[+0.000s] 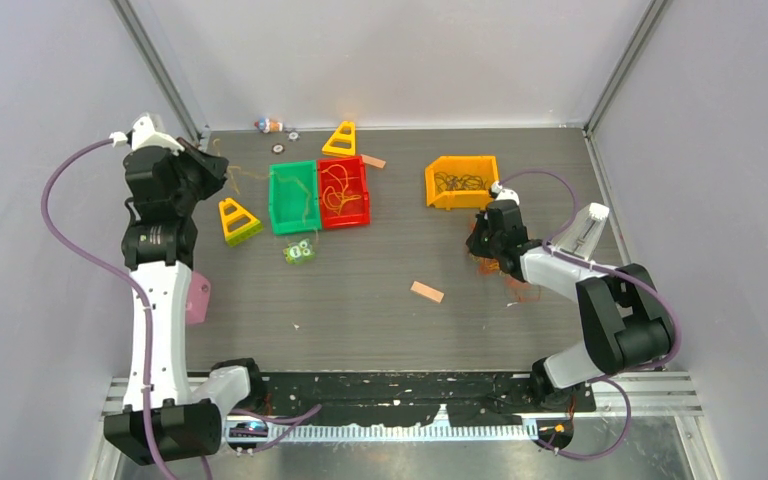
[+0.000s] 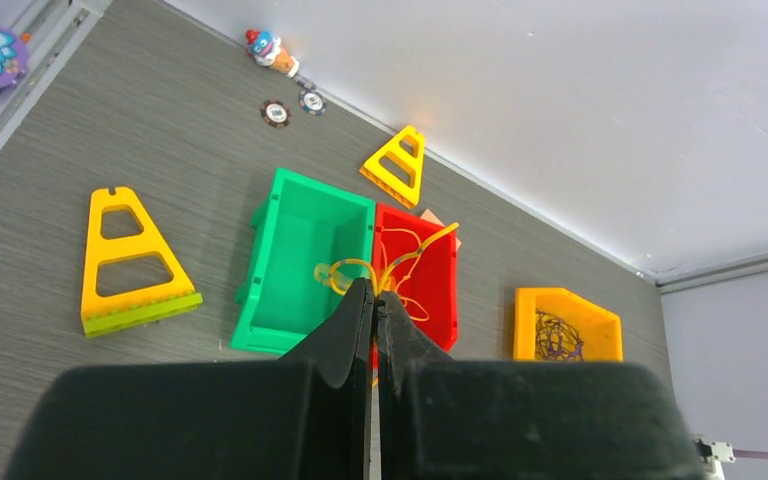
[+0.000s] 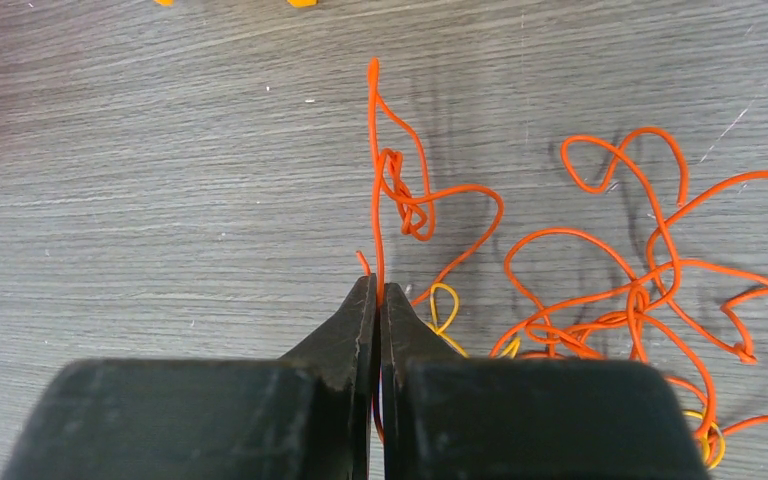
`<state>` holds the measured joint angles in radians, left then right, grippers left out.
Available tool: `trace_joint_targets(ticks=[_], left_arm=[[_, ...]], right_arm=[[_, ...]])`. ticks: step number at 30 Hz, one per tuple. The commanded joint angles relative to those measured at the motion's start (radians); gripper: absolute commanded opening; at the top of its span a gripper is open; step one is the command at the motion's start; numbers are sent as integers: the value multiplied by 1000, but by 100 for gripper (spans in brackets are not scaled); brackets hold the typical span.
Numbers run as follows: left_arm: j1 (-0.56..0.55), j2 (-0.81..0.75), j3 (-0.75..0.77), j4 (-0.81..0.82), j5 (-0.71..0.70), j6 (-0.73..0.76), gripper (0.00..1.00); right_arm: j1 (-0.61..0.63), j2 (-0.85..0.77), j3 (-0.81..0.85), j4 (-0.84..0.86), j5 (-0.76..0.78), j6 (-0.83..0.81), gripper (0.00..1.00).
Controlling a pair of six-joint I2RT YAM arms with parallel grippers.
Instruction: Untangle the cables
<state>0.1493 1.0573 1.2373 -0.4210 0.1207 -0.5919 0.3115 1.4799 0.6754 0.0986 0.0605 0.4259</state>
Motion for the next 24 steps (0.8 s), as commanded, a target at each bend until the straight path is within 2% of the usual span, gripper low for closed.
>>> trace_joint_targets(ticks=[1,13,24], left_arm=[[-27,-25,107,-14,10,42,0],[-84,75,315,-69,52,65,0],[-98,190,383,-31,133,10,0]], right_arm=[[2,-41,-2,51,-8,10,5],[2,-52,-4,55,-8,8,5],[2,-56,-5,58,-10,8,5]])
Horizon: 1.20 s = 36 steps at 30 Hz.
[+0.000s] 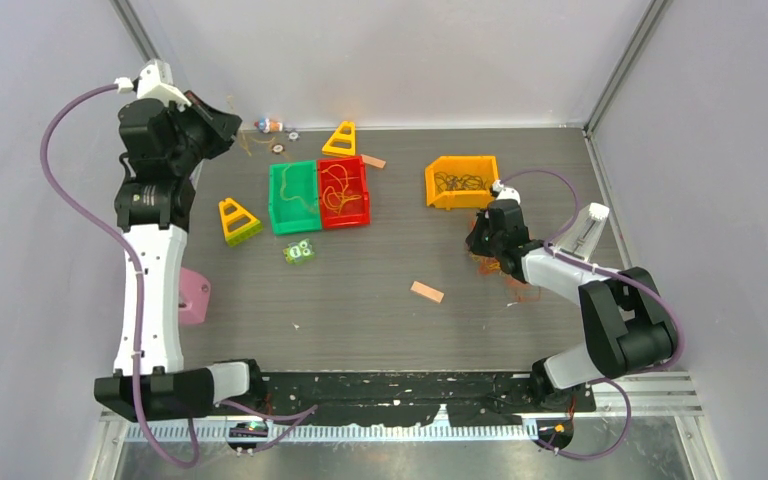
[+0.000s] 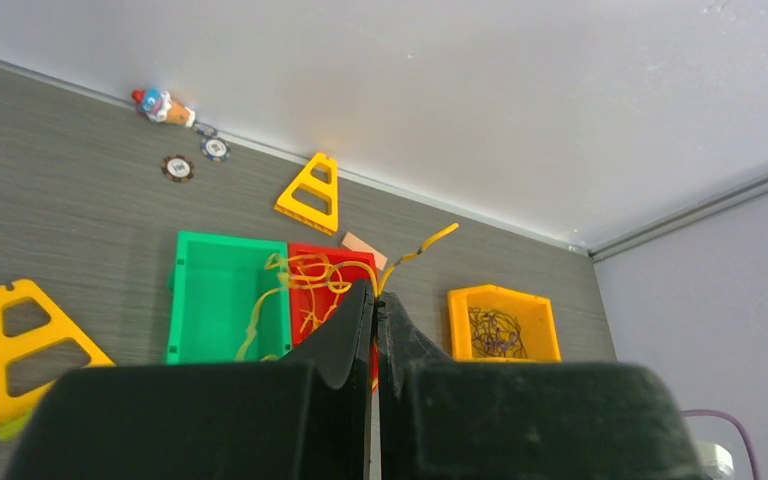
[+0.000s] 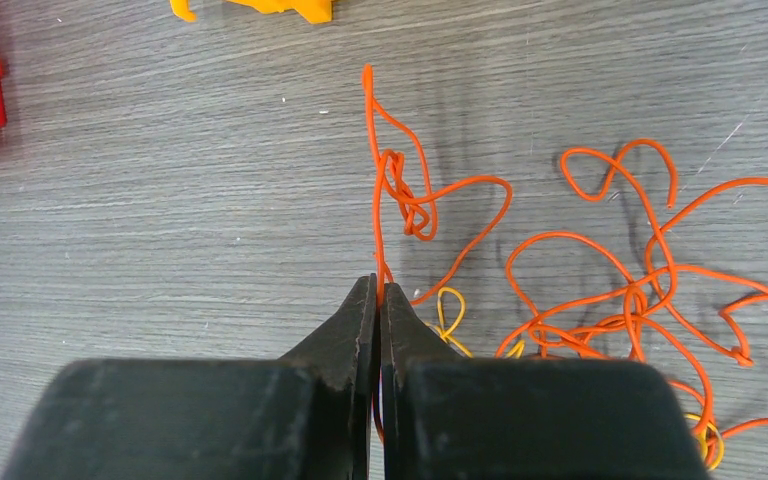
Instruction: Untangle the cables
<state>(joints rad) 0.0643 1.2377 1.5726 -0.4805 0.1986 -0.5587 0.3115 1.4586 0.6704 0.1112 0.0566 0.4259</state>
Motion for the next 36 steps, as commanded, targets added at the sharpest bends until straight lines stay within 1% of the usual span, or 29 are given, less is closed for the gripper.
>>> trace_joint_targets(ticks=[1,5,6,8,13,18,23,27,32,36], left_arm=[[-20,12,47,34,59,-28,0],[-54,37,46,56,61,-36,0],[-86,46,49,61,63,-36,0],[-109,67,60,69,67,-39,0],[-145,137,93,73,70,-32,0],[-155,194,84,94,110,-47,0],[-173,202,54,129,103,-29,0],[-185,228,65,123,120,-11,0],[-202,251,64,104,103,36,0],[-212,267,6,102,76,60,0]], right_arm=[[2,-34,-1,45,-5,9,5],[1,-37,-2,46,0,10,5],[1,-38,-1,45,0,10,5],[2,-40,-1,45,3,10,5],[2,-46,-2,44,6,7,5],[1,-54,-5,44,11,7,6],[2,-53,-4,44,11,7,5],[2,-52,-3,44,8,7,5],[2,-51,-3,43,9,6,5],[1,-55,-5,41,16,8,5]])
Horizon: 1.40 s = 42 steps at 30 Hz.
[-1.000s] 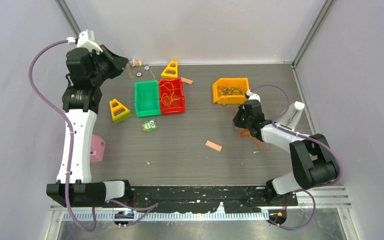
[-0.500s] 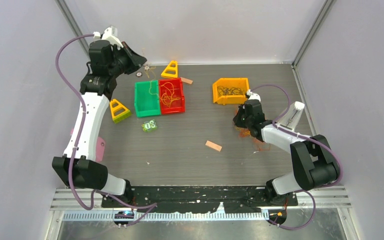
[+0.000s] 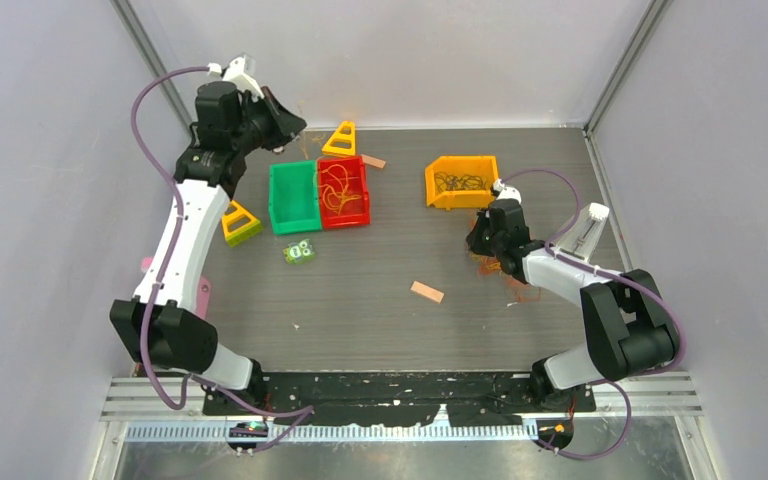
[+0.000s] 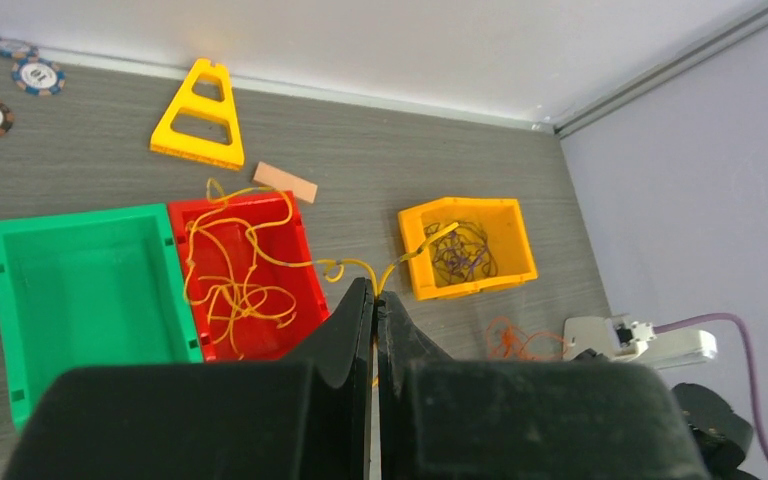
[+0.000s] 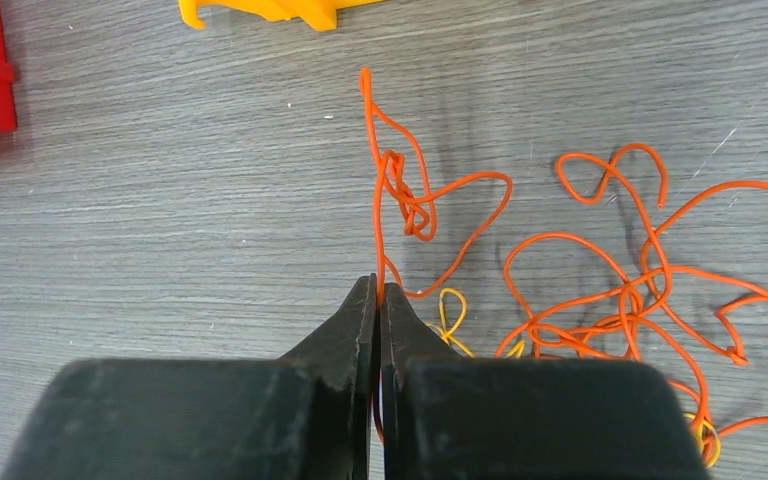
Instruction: Untangle the cables
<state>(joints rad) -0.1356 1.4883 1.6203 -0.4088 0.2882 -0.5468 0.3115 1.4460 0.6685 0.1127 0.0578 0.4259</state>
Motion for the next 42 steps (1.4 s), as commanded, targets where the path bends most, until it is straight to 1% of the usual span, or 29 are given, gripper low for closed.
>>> trace_joint_targets(ticks=[1,5,8,9,13,16,21,31,32,37,41,42], left_arm=[[-18,21,-56,33,-28,59,0],[-54,70,-79,10,-64,94,0],[-78,116,-68,-23,-68,115,0],[-87,132,-60,-42,-88,125,0],[-112,246,37,-201,-198,184,0],[-114,350,125,-303,-238,214,0],[-128,489,240,-370,-308,238,0],[-175,712,428,-387,-292,194,0],[-179,735,440,-384,-262,186,0],[-183,820,470,-370,-210,141,0],[-183,827,448,-355,-210,140,0],[-183,822,445,-359,-210,142,2]], right_arm=[[1,-47,-4,40,18,8,5],[1,-57,-11,44,24,10,5],[2,-56,-10,44,24,10,5],[2,-55,-9,43,25,10,5],[2,-58,-11,43,26,14,6],[1,-60,-11,44,27,15,5],[2,-64,-12,44,26,17,5],[1,-60,-10,42,28,17,5],[1,-60,-10,41,28,16,5],[2,-58,-9,40,30,16,5],[2,-59,-8,38,29,18,6],[2,-59,-8,38,29,18,5]])
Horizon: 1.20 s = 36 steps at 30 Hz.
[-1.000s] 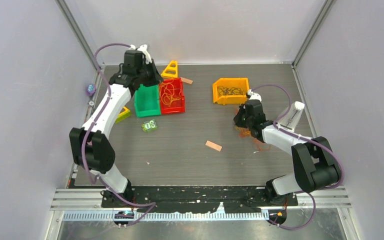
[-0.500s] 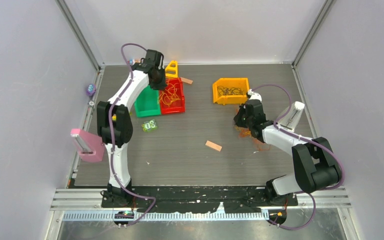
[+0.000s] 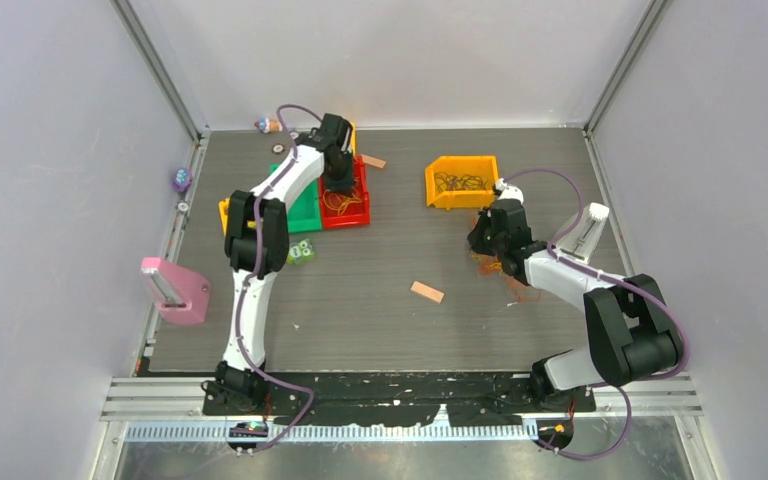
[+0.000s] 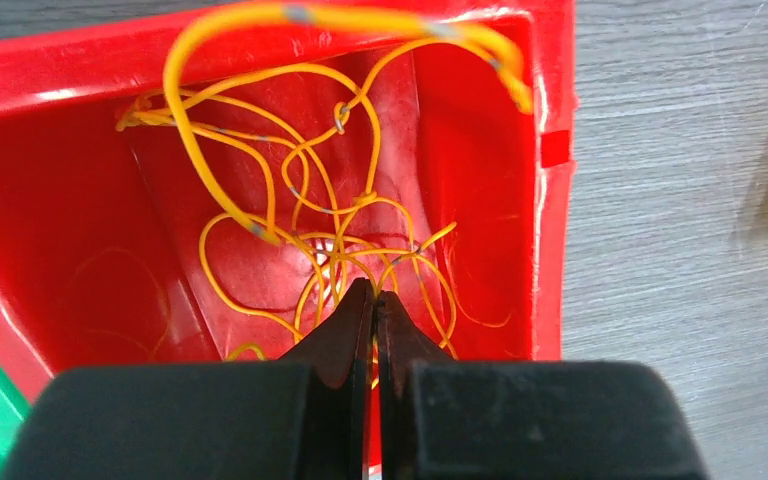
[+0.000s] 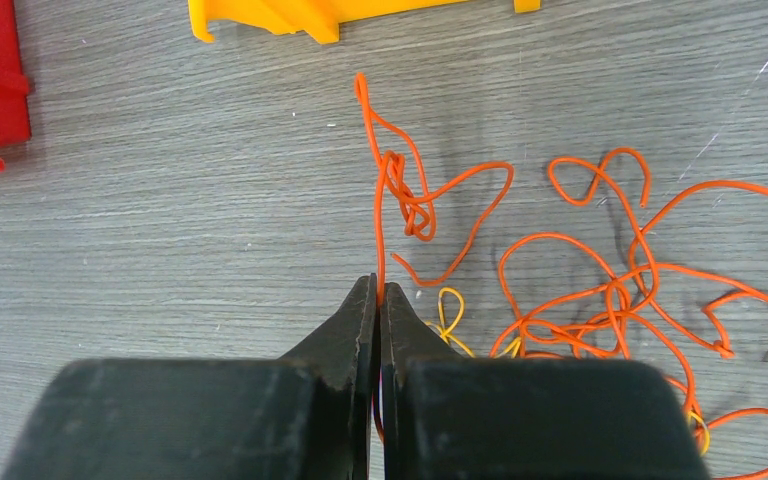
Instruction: Untangle the cables
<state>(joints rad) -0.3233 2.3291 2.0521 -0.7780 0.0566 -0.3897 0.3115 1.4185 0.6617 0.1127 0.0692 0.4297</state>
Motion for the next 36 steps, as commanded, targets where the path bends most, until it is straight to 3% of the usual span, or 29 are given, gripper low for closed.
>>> trace_joint_targets(ticks=[1,5,12,14,15,17,19,21,22,29,36], left_arm=[[4,-33,8,7,20,-13,8],[4,-181,-128,97,-8,-10,41],[-5,-489,-375,224,-35,-5,58],[-16,-566,-437,250,-32,-4,63],[-25,-617,-467,265,-33,-1,65],[-49,-690,-540,298,-43,6,73],[-83,-760,-619,321,-76,16,85],[-117,-826,-691,348,-112,26,98],[-137,-862,-739,375,-118,31,99],[-301,-1058,-1151,820,-105,59,99],[-378,-1010,-1290,1030,-64,132,96]], right_arm=[[2,-32,-1,39,18,14,5],[1,-33,-2,39,19,19,9],[2,-78,-12,30,25,5,21],[2,-106,-19,22,28,-2,44],[2,-115,-23,17,30,-2,65],[3,-149,-30,-6,49,2,83],[2,-179,-25,-64,92,5,90],[-1,-185,-3,-149,141,6,92],[-8,-183,3,-174,169,8,92],[-92,-118,31,-287,205,28,90],[-110,62,135,-317,56,-26,84]])
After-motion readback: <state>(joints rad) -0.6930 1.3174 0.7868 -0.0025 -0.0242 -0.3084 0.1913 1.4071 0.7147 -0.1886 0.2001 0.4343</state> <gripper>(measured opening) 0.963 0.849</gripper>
